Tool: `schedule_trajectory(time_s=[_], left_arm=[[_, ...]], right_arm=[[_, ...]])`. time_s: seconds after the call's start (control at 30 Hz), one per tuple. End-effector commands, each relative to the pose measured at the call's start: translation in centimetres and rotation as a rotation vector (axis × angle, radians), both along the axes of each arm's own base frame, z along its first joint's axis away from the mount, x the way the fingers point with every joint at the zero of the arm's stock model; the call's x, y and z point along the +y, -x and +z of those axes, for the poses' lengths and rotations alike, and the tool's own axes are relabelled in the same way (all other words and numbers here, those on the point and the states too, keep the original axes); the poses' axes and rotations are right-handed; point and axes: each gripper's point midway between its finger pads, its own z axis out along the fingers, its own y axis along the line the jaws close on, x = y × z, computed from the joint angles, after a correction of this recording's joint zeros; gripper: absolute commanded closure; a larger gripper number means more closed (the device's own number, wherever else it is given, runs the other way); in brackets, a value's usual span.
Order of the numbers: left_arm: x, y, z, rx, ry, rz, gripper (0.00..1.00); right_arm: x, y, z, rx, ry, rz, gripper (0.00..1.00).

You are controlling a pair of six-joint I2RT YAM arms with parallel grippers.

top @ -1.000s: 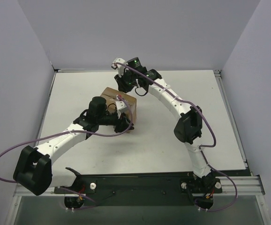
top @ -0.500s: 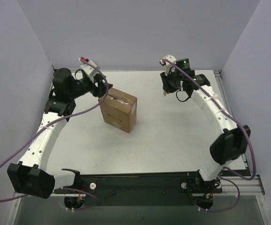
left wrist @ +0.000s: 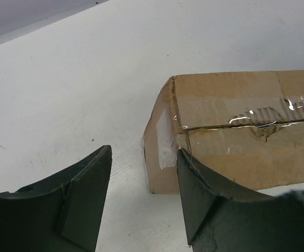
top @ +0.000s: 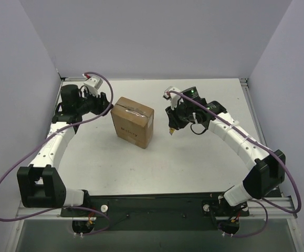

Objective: Unpack the express box

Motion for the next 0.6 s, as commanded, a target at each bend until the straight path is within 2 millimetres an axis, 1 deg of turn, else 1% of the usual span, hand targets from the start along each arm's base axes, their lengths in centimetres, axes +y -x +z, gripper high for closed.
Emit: schedule_trajectory(time_s=[0.0,0.03,0.07,0.1,0.13,0.17,0.2,0.23,0.27,0.4,0.43,0.47,0.5,0.53,0.57], left_arm=[[-1.6,2.6,0.6,0.002,0.041,-0.083,0.37],[-1.7,3.3,1.0,-0.005,0.045,-0.091,0.37],[-1.9,4.0,0.7,0.013,0.049,-0.102,0.37],[-2.2,4.7,0.0,0.038,0.057,-0.120,0.38],[-2.2,5.4,0.0,0.038,0.059,-0.129,0.37],[-2.3,6.0,-0.4,0.057,0.061,-0.129,0.38],[-2.3,6.5,-0.2,0.051,0.062,-0.131,0.38],[-2.2,7.0,-0.9,0.067,0.061,-0.131,0.37],[-2.1,7.4,-1.0,0.073,0.053,-0.128,0.37],[-0.9,7.9,-1.1,0.057,-0.007,-0.094,0.37],[-0.6,7.9,-0.7,0.025,-0.043,-0.100,0.37],[-0.2,7.5,0.6,-0.022,-0.075,-0.092,0.35],[-0.1,7.3,2.0,-0.082,-0.096,-0.100,0.32],[-0.1,6.9,3.5,-0.152,-0.128,-0.121,0.31],[-0.6,6.7,6.5,-0.245,-0.133,-0.159,0.30]], right_arm=[[3.7,-1.0,1.7,-0.021,-0.074,0.059,1.00],[4.5,-1.3,2.5,-0.028,-0.097,0.074,1.00],[5.0,-1.6,1.7,-0.008,-0.091,0.076,1.00],[5.6,-1.8,1.6,-0.011,-0.093,0.086,1.00],[5.9,-2.4,1.9,-0.021,-0.094,0.083,1.00],[6.3,-2.8,1.3,-0.006,-0.088,0.079,1.00],[6.6,-3.2,1.2,-0.003,-0.090,0.078,1.00],[6.8,-3.5,1.0,-0.002,-0.088,0.074,1.00],[7.1,-4.3,1.0,-0.009,-0.083,0.065,1.00],[7.3,-5.5,1.0,-0.023,-0.073,0.054,1.00],[7.2,-5.7,1.1,-0.023,-0.072,0.048,1.00],[6.7,-6.1,1.1,-0.024,-0.070,0.031,1.00],[6.1,-6.5,1.4,-0.028,-0.067,-0.001,1.00],[5.4,-6.8,1.5,-0.022,-0.072,-0.026,1.00],[3.9,-7.6,2.2,-0.028,-0.088,-0.073,1.00]])
